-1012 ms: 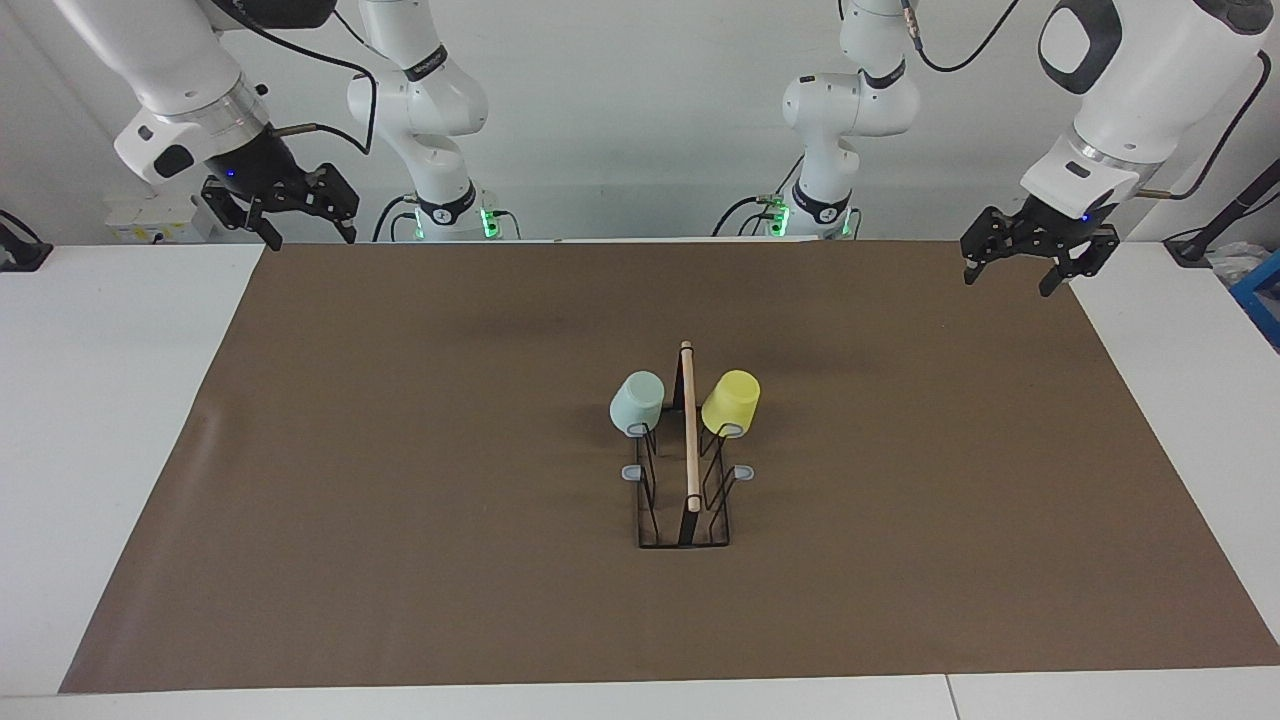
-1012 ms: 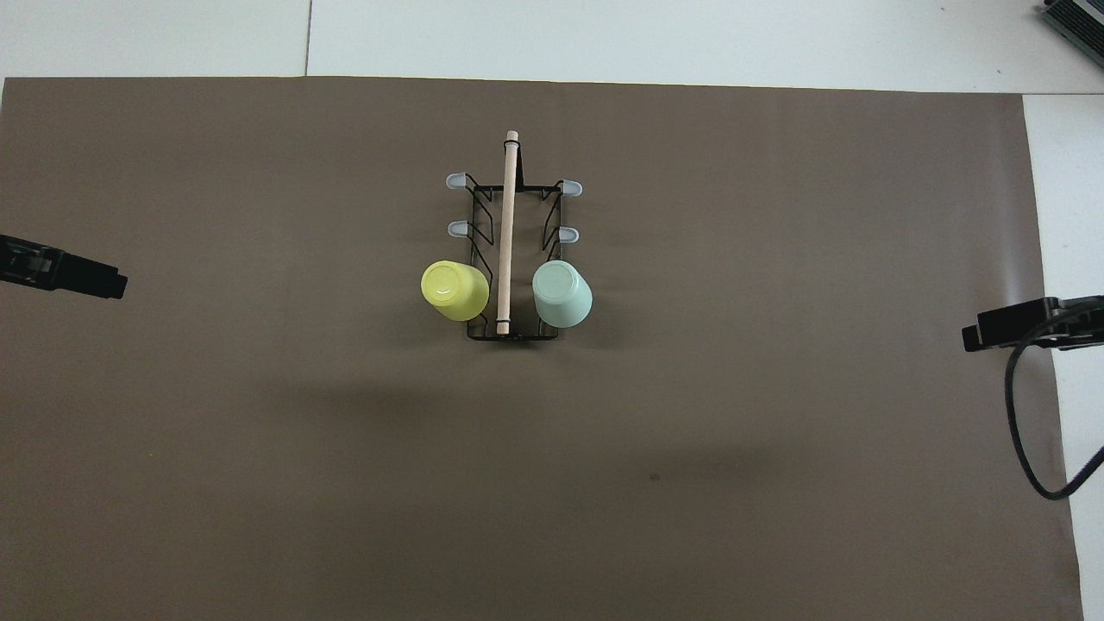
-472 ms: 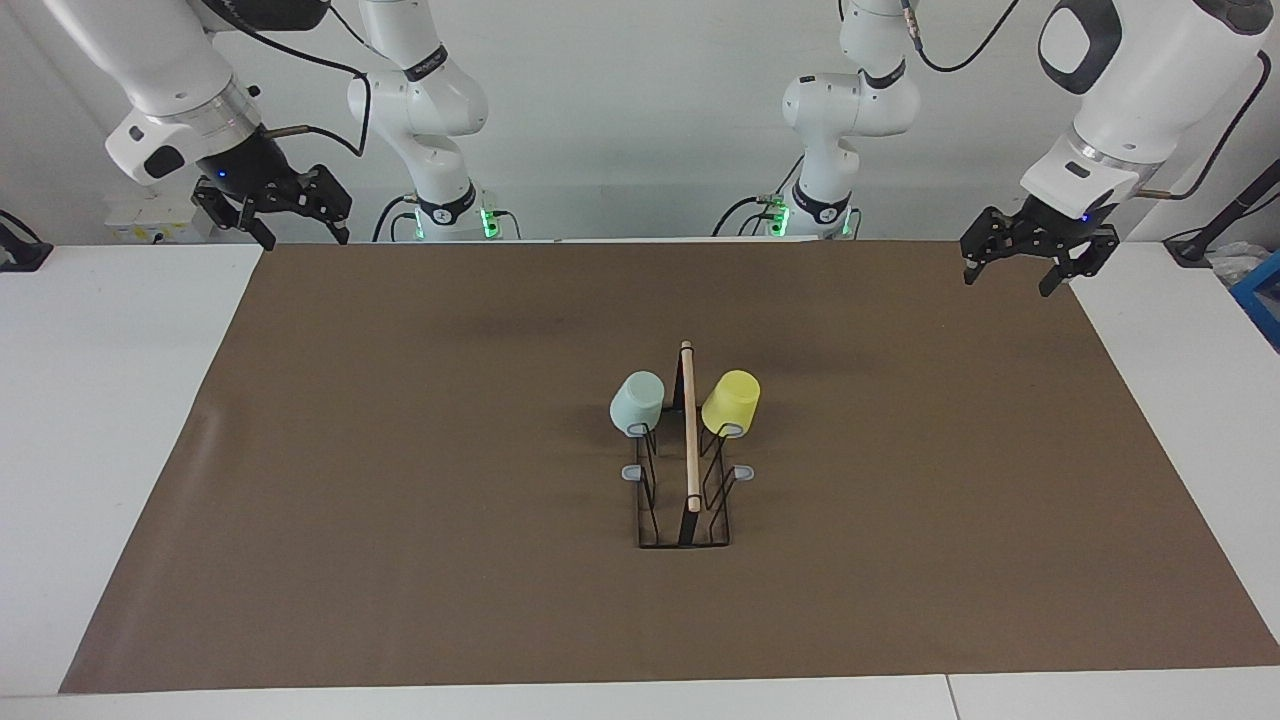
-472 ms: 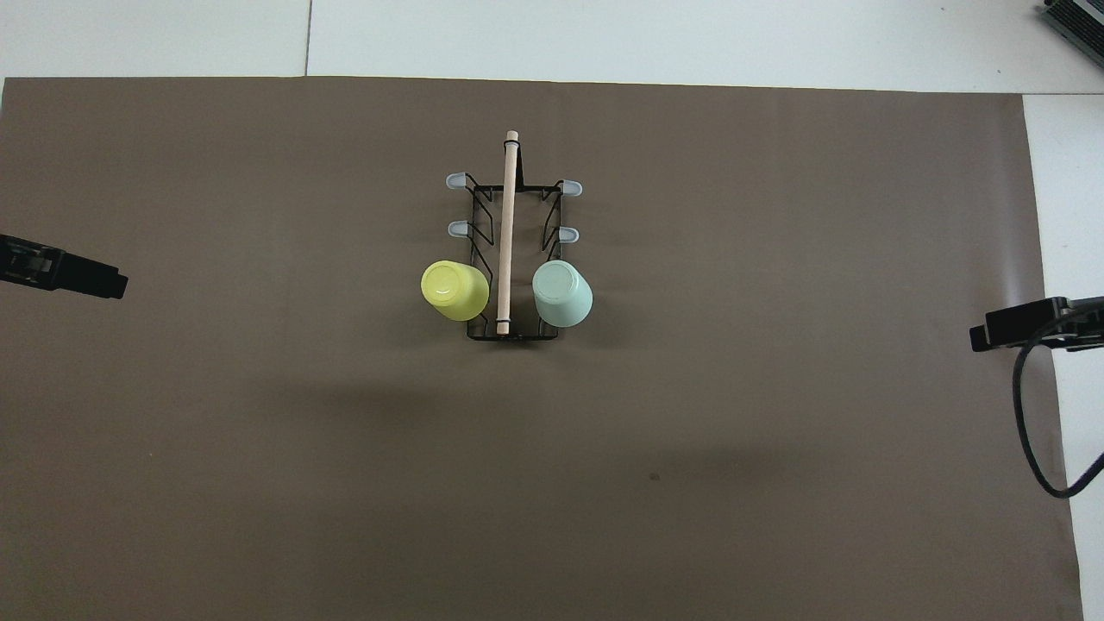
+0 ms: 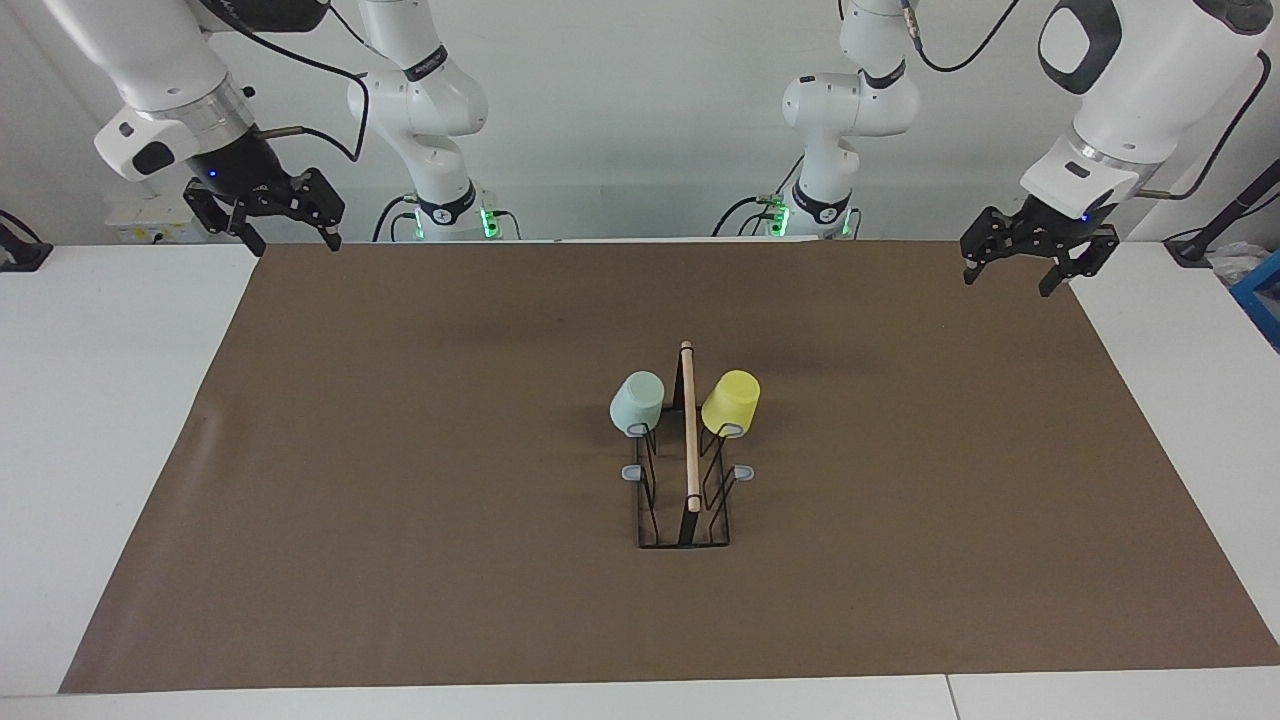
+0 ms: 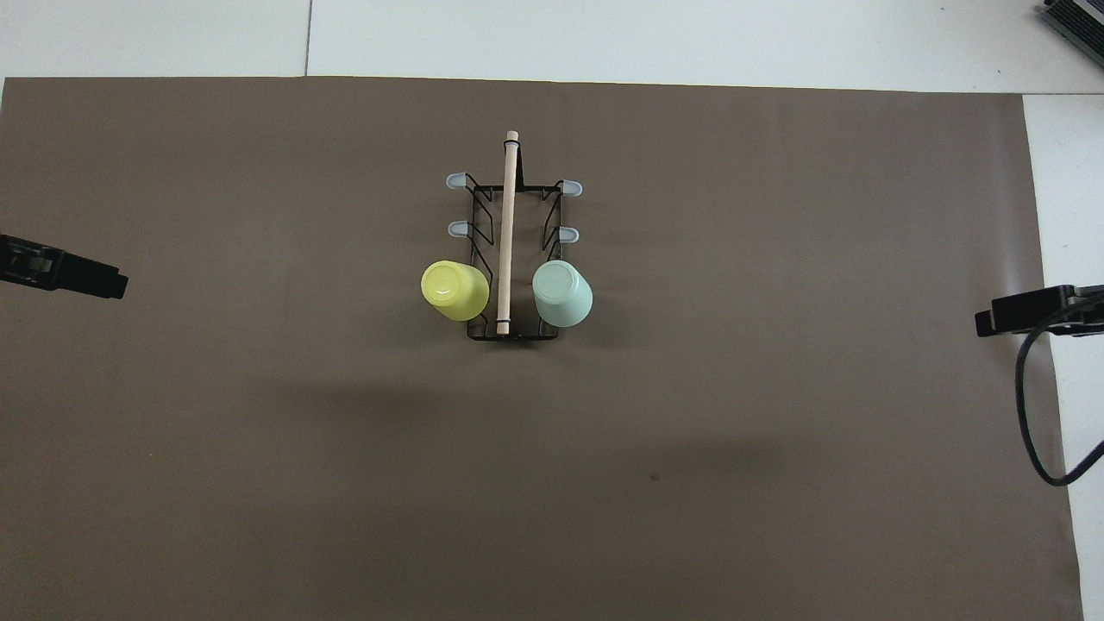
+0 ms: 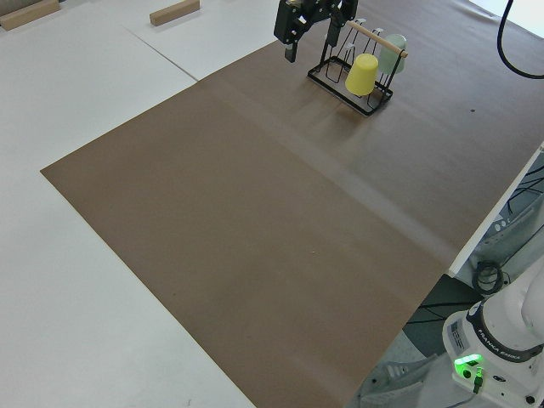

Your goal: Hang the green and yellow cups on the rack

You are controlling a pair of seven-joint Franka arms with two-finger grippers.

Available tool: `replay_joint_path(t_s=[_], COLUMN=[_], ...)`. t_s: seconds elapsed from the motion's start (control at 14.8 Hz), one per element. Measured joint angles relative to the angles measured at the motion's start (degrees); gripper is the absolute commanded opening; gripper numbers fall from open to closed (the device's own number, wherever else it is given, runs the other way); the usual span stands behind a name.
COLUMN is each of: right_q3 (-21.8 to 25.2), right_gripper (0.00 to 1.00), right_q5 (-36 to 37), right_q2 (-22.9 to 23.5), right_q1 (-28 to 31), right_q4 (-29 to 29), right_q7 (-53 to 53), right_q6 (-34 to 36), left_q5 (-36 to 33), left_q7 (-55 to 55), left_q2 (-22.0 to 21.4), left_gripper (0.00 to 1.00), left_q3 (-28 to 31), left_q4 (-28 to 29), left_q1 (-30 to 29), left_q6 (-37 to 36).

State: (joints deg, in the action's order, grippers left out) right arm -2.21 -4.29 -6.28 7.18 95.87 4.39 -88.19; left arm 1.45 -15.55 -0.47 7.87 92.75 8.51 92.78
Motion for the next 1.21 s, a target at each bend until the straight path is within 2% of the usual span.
replay_joint_path(t_s=[0.34, 0.61, 0.94, 1.21], right_q3=[-0.36, -0.18, 6.0, 11.35], right_gripper=[1.0, 1.0, 1.0, 1.0], right_q5=[0.13, 0.13, 0.14, 0.15], right_q2=[0.42, 2.52, 5.8, 6.68], right_q1=[2.0, 1.65, -4.91, -10.52], right_q4=[-1.34, -4.2, -9.79, -11.04], right_q7=[0.61, 1.08, 1.47, 1.48], right_q6=[0.9, 2.73, 5.96, 6.75], left_q5=[0.0, 0.0, 0.0, 0.0], left_q7=[0.0, 0.0, 0.0, 0.0], left_q2=[0.0, 0.0, 0.0, 0.0], left_gripper=[1.0, 1.0, 1.0, 1.0], left_q3=[-0.01, -0.01, -0.01, -0.01], left_q4=[0.0, 0.0, 0.0, 0.0], left_q1=[0.0, 0.0, 0.0, 0.0], left_q6=[0.0, 0.0, 0.0, 0.0])
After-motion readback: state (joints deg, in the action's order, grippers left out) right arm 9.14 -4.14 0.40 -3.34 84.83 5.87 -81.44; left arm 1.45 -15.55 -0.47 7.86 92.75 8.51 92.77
